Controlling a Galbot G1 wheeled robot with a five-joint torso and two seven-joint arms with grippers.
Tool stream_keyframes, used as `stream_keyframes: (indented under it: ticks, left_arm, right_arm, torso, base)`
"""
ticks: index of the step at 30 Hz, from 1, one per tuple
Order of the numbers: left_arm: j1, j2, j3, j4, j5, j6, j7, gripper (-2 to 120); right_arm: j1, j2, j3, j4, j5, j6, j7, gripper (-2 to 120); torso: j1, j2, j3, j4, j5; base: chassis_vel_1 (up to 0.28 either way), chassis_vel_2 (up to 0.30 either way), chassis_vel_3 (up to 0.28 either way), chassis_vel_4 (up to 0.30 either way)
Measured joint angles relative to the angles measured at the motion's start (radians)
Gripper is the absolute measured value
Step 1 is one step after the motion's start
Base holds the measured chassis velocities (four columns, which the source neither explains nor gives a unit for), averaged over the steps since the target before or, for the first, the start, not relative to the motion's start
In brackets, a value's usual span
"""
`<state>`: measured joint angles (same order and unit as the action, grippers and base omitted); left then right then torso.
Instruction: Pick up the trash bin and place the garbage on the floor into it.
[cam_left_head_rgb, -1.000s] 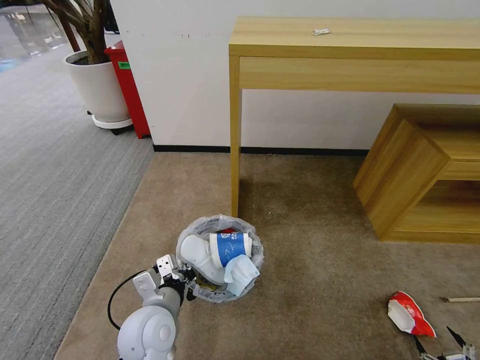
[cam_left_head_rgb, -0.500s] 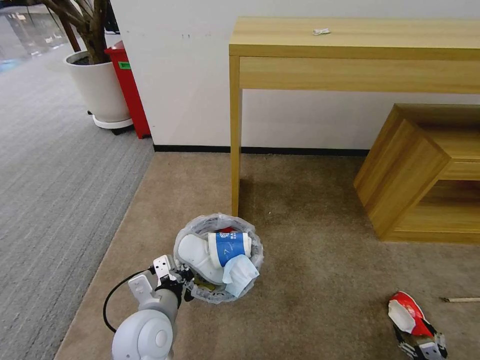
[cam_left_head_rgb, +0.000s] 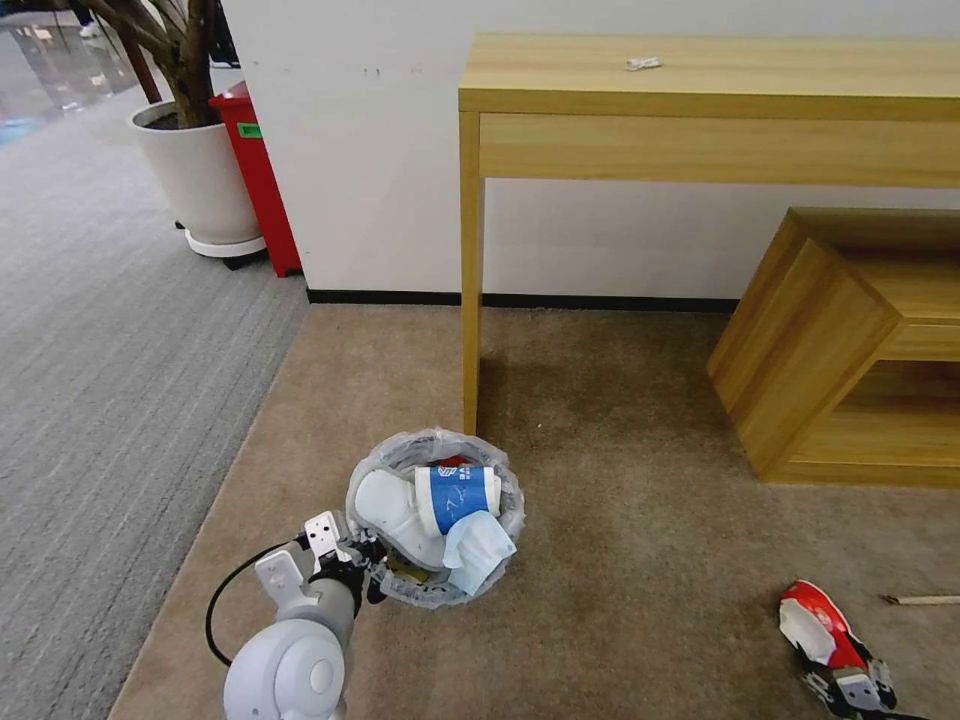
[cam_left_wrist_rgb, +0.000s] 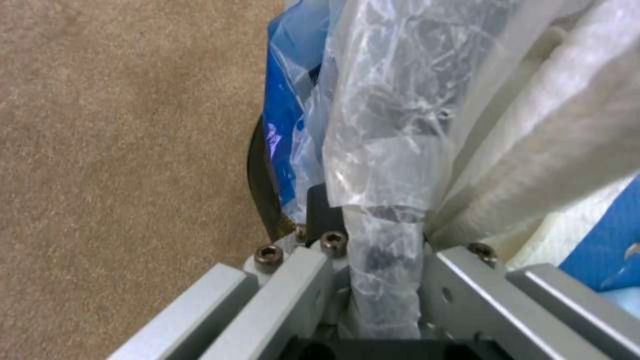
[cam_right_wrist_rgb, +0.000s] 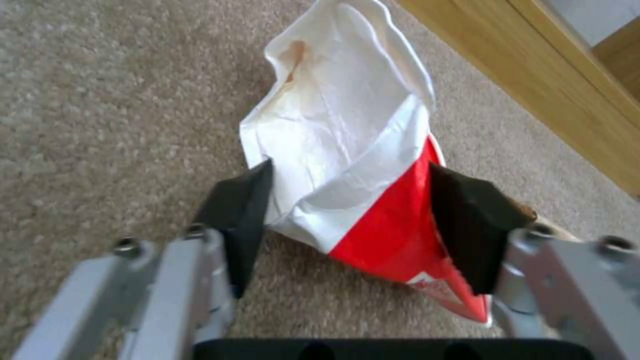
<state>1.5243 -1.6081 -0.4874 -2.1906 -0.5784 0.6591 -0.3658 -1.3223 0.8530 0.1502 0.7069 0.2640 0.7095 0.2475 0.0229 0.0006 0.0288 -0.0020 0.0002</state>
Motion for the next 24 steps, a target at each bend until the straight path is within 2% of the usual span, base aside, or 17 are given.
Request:
stream_keyframes:
  ticks: [2, 4, 6, 8, 10, 11, 13, 14, 21, 24]
  left_arm:
    - [0.0, 0.0, 0.0, 0.0, 0.0, 0.0, 0.0, 0]
    - [0.002, 0.0, -0.003, -0.001, 0.0, -0.002, 0.0, 0]
    - [0.003, 0.0, -0.003, -0.002, 0.0, -0.003, 0.0, 0]
    - [0.004, 0.0, -0.006, -0.004, 0.0, -0.004, 0.0, 0]
    - [0.004, 0.0, -0.006, -0.004, 0.0, -0.004, 0.0, 0]
    - [0.005, 0.0, -0.008, -0.005, 0.0, -0.004, 0.0, 0]
    - [0.006, 0.0, -0.008, -0.005, 0.0, -0.004, 0.0, 0]
    - [0.006, 0.0, -0.009, -0.005, 0.002, -0.004, 0.0, 0]
    - [0.006, 0.0, -0.012, -0.002, 0.007, -0.005, 0.0, 0]
    - [0.002, 0.0, -0.017, 0.018, 0.013, -0.004, 0.0, 0]
  right_arm:
    - [0.001, 0.001, 0.0, -0.002, -0.001, 0.002, -0.001, 52]
    - [0.009, 0.009, -0.003, -0.009, -0.013, 0.006, -0.001, 41]
    - [0.01, 0.011, -0.004, -0.009, -0.014, 0.006, -0.001, 39]
    - [0.016, 0.015, -0.007, -0.015, -0.017, 0.008, -0.001, 29]
    - [0.017, 0.015, -0.008, -0.016, -0.018, 0.009, -0.001, 28]
    - [0.023, 0.018, -0.012, -0.024, -0.024, 0.019, -0.001, 17]
    - [0.023, 0.018, -0.012, -0.025, -0.024, 0.02, -0.001, 14]
    - [0.024, 0.018, -0.012, -0.026, -0.025, 0.024, -0.002, 7]
    - [0.016, 0.011, -0.011, 0.002, -0.027, 0.036, -0.007, 1]
    - [-0.012, -0.023, -0.003, 0.122, -0.029, 0.093, -0.05, 1]
  torso:
    - [0.0, 0.0, 0.0, 0.0001, 0.0]
    - [0.0, 0.0, 0.0, 0.0, 0.0]
    - [0.0, 0.0, 0.0, 0.0, 0.0]
    - [0.0, 0.0, 0.0, 0.0, -0.0001]
    - [0.0, 0.0, 0.0, 0.0, 0.0]
    - [0.0, 0.0, 0.0, 0.0, -0.0002]
    - [0.0, 0.0, 0.0, 0.0, -0.0002]
    - [0.0, 0.0, 0.0, 0.0, -0.0002]
    - [0.0, 0.0, 0.0, -0.0001, 0.0002]
    - [0.0, 0.0, 0.0, 0.0001, 0.0002]
  base:
    - [0.0, 0.0, 0.0, 0.0]
    - [0.0, 0.0, 0.0, 0.0]
    - [0.0, 0.0, 0.0, 0.0]
    - [0.0, 0.0, 0.0, 0.0]
    - [0.0, 0.0, 0.0, 0.0]
    - [0.0, 0.0, 0.0, 0.0]
    - [0.0, 0.0, 0.0, 0.0]
    - [0.0, 0.0, 0.0, 0.0]
    - [0.0, 0.0, 0.0, 0.0]
    - [0.0, 0.0, 0.0, 0.0]
